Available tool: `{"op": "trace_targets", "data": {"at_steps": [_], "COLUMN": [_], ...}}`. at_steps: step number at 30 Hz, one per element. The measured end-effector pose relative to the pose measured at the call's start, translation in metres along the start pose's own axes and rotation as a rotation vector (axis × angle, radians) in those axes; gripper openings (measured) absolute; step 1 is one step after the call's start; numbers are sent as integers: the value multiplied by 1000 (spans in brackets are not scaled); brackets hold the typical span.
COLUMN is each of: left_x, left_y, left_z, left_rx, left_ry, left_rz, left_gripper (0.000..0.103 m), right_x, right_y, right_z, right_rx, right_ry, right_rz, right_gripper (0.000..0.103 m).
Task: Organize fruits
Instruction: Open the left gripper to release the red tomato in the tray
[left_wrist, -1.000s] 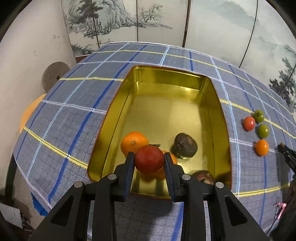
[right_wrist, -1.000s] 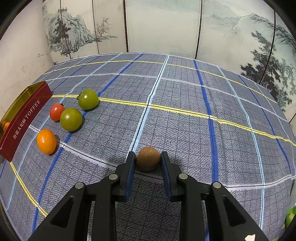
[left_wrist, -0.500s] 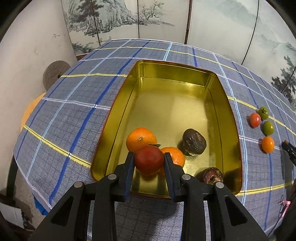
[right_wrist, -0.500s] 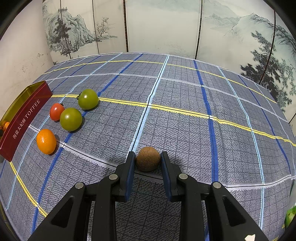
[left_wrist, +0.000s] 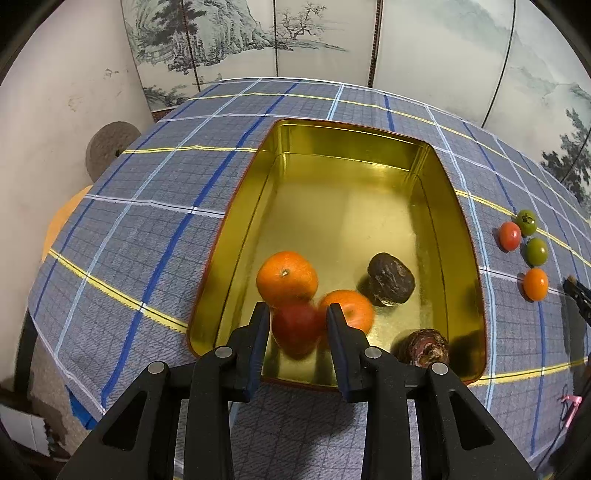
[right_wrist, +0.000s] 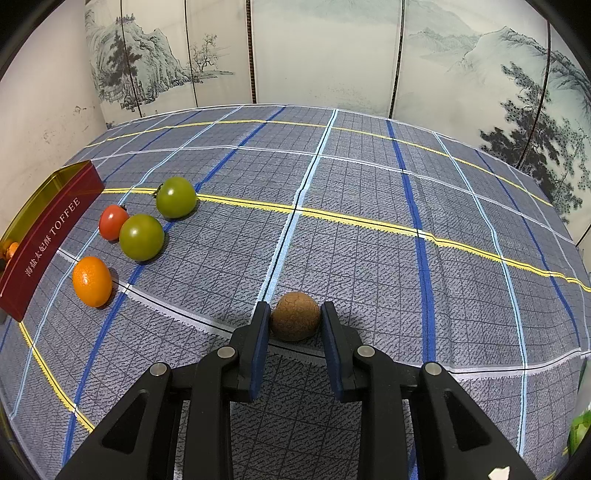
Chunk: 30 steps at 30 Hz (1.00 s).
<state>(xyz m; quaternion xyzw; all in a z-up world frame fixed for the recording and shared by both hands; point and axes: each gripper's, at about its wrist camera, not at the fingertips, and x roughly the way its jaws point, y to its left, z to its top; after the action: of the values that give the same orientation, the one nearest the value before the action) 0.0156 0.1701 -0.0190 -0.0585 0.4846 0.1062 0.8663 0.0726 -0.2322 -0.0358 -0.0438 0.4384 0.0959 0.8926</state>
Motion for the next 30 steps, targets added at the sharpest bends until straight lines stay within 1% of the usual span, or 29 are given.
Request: {"op": "trace_targets", "data": {"at_steps": [15, 21, 26, 29, 30], "left_x": [-2, -4, -7, -10, -11], "left_y": [-1, -3, -3, -4, -4], "left_z": [-1, -2, -3, -3, -3], "left_rx": [6, 20, 22, 29, 31], "left_ry": [-3, -16, -31, -43, -48], "left_rz": [2, 14, 19, 34, 34], "left_gripper": [33, 33, 34, 35, 37], "right_x": [0, 0, 0, 0, 0], "right_y": [0, 1, 0, 0, 0], "right_z": [0, -1, -1, -1, -1], "right_rx": [-1, -5, -8, -8, -8], "right_ry": [0, 1, 1, 1, 0], "right_rz": [-1, 2, 1, 0, 0], "right_gripper": [27, 27, 25, 25, 25]}}
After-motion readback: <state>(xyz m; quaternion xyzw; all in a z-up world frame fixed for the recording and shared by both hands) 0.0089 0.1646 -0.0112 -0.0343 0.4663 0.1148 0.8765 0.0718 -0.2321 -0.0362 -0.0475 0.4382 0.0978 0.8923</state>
